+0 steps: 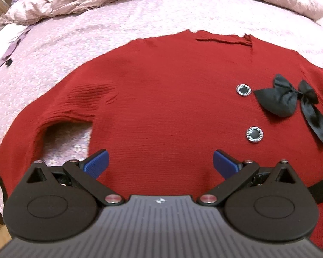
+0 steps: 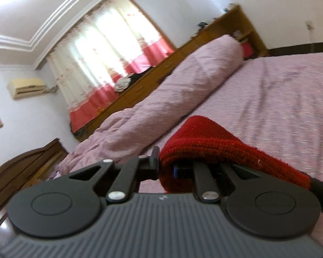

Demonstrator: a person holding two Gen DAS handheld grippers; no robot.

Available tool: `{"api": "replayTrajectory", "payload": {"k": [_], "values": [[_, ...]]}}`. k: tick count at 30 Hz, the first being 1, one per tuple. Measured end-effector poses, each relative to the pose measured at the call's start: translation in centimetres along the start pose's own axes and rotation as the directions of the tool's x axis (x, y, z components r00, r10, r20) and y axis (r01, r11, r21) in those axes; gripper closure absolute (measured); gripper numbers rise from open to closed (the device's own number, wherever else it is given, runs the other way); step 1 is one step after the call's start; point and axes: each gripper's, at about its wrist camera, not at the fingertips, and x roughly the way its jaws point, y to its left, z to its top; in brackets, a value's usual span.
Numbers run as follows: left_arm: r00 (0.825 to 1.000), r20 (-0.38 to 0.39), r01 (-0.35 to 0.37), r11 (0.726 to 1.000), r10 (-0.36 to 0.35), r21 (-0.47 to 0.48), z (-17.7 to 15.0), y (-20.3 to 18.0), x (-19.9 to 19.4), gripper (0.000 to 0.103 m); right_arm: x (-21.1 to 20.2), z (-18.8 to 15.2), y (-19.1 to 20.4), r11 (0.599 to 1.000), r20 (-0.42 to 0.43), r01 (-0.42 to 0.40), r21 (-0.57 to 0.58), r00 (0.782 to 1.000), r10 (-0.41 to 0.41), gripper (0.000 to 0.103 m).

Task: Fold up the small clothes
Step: 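Grasp the sleeve near its cuff with the right gripper and lift it, then fold the held sleeve across the cardigan body toward the left tool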

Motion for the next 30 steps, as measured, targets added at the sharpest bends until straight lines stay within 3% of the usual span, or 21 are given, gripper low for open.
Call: {"api": "replayTrajectory", "payload": {"k": [4, 11, 18, 24, 28, 30], "values": [[1.000, -0.001, -0.019, 0.999, 0.019, -0.043, -0.1, 1.7, 0.0, 0.000, 2.0, -1.4, 3.3, 0.997, -0.038, -0.056, -0.061, 0.998, 0.054, 0.089], [0.999, -0.010, -0.033, 0.995, 0.033, -0.094, -0.3, 4.0, 0.3, 0.000, 5.2, -6.7, 7.6, 0.969, -0.178, -0.097, -0.228, 0.982, 0.057, 0.089], [0.999, -0.014, -0.032, 0.991, 0.030, -0.129, -0.6, 5.5, 0.9, 0.000, 8.2, -12.8, 8.7, 0.933, -0.335, -0.115, -0.342, 0.942, -0.006, 0.088], [0.999, -0.017, -0.029, 0.989, 0.027, -0.144, -0.5, 6.2, 1.4, 0.000, 9.4, -15.5, 8.9, 0.921, -0.417, -0.128, -0.367, 0.908, -0.040, 0.087], [1.000, -0.012, -0.020, 0.989, 0.018, -0.150, -0.5, 6.3, 1.4, 0.000, 10.4, -16.9, 8.2, 0.923, -0.498, -0.135, -0.360, 0.864, -0.068, 0.081], [1.000, -0.010, -0.015, 0.989, 0.014, -0.146, -0.5, 6.2, 1.4, 0.000, 10.2, -17.3, 8.0, 0.920, -0.499, -0.139, -0.367, 0.864, -0.069, 0.080]]}}
